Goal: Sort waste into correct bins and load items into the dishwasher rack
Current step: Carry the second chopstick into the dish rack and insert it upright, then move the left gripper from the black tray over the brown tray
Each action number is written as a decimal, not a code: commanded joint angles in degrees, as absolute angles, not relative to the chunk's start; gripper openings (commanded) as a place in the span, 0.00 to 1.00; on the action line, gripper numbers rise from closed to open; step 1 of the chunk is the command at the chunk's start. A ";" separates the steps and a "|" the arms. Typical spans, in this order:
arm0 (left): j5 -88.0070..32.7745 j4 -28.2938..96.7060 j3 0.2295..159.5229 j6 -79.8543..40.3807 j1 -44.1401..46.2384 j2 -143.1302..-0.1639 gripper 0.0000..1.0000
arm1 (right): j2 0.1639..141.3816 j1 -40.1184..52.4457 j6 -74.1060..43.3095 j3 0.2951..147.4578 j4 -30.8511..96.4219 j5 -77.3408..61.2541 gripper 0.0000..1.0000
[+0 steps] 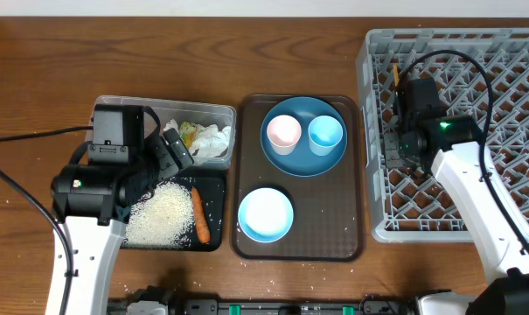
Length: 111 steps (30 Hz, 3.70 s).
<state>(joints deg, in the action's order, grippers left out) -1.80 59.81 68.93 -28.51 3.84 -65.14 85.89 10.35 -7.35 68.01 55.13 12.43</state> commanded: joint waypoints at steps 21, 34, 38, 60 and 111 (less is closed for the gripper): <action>-2.15 59.96 70.39 -28.60 3.55 -65.28 0.99 | 88.09 9.61 -7.01 68.12 53.17 11.31 0.12; -2.15 59.96 70.41 -28.60 3.55 -65.28 0.98 | 88.09 9.61 -7.03 68.10 53.56 11.31 0.27; -2.15 59.96 70.39 -28.60 3.55 -65.28 0.99 | 88.09 9.67 -7.03 68.10 53.49 9.76 0.35; -2.15 59.96 70.39 -28.60 3.55 -65.28 0.99 | 88.09 9.82 -6.98 68.10 55.22 -16.80 0.51; -9.30 63.96 65.28 -33.34 27.79 -72.47 0.67 | 88.09 9.82 -7.07 68.10 55.64 -21.19 0.72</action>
<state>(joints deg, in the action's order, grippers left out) -10.72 63.61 67.11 -33.23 25.78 -71.20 88.01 10.35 -7.16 68.01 55.66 -20.62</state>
